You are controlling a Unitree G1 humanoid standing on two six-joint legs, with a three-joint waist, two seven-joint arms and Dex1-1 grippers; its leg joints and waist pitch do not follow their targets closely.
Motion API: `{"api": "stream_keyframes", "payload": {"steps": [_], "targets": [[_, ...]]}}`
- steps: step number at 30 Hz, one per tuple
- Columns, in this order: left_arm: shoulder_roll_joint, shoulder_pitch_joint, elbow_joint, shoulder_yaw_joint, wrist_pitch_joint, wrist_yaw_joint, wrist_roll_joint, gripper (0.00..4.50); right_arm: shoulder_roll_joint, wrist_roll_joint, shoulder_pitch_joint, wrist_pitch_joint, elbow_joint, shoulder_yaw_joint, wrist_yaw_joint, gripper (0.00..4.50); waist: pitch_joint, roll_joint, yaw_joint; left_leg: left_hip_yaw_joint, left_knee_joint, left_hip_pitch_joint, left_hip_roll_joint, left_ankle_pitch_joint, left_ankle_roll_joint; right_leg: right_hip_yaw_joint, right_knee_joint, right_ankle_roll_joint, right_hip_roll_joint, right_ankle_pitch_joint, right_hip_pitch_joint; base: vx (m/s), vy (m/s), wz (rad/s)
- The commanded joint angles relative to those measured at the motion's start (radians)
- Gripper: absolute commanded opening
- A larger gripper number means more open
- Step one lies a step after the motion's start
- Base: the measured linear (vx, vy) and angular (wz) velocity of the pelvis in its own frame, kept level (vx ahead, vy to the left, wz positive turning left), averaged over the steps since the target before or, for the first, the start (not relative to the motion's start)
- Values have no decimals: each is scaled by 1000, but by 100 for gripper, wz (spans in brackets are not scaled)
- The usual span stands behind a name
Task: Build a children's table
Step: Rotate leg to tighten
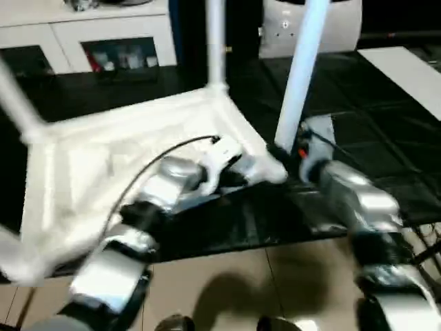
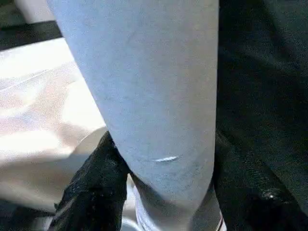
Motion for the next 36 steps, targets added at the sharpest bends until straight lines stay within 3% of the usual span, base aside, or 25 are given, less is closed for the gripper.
{"api": "stream_keyframes", "payload": {"steps": [1, 4, 8, 9, 11, 13, 21, 27, 28, 36], "targets": [[-29, -29, -34, 22, 7, 59, -11, 0, 52, 1, 20, -8, 74, 28, -33, 279, -88, -20, 11, -17, -65, 19, 38, -193, 69, 44, -86, -170, -65, -338, 68, 0, 0, 0], [-32, -18, -55, 18, 15, 56, -7, 0, 63, -4, 22, -22, 65, 22, -21, 288, -90, -21, 14, -17, -64, 15, 39, -175, 86, 44, -80, -188, -65, -285, 73, 0, 0, 0], [-13, 0, -79, 9, -4, 33, -4, 0, 42, -13, 45, -31, 24, 21, 20, 331, -89, -21, 17, -17, -65, 16, 41, -181, 93, 45, -78, -191, -65, -283, 75, 0, 0, 0], [-6, 3, -80, 5, -17, 25, -4, 0, 32, -14, 52, -38, 14, 24, 33, 345, -92, -14, 20, -19, -65, 18, 42, -180, 91, 44, -77, -189, -66, -282, 76, 0, 0, 0], [1, 7, -78, 0, -32, 17, -3, 0, 20, -13, 60, -43, 5, 27, 45, 369, -92, -18, 21, -18, -65, 15, 42, -176, 91, 46, -75, -189, -65, -267, 77, 0, 0, 0], [34, 26, -69, -12, -80, -34, -7, 0, -38, 21, 91, -89, -19, 24, 133, 376, -95, -12, 23, -18, -63, 17, 42, -174, 92, 46, -73, -199, -65, -251, 78, 0, 0, 0], [115, 61, -71, -60, -169, -189, 5, 0, -173, 60, 143, -135, -71, 54, 409, 447, -94, -13, 37, -17, -63, 16, 47, -204, 99, 45, -78, -185, -66, -292, 79, 0, 0, 0], [206, 81, -66, -127, -304, -405, 10, 0, -326, 62, 168, -207, -79, 127, 695, 447, -95, -11, 56, -17, -62, 19, 52, -225, 86, 45, -77, -184, -67, -326, 74, 0, 0, 0], [212, 81, -63, -132, -316, -418, 13, 0, -334, 65, 168, -214, -76, 131, 715, 421, -95, -9, 59, -17, -62, 23, 54, -232, 84, 46, -77, -190, -68, -328, 71, 0, 0, 0], [277, 101, -78, -175, -408, -596, -1, 0, -400, 120, 175, -195, -87, 190, 966, 368, -97, -9, 82, -20, -63, 24, 60, -247, 80, 48, -71, -208, -72, -321, 71, 0, 0, 0]]}}
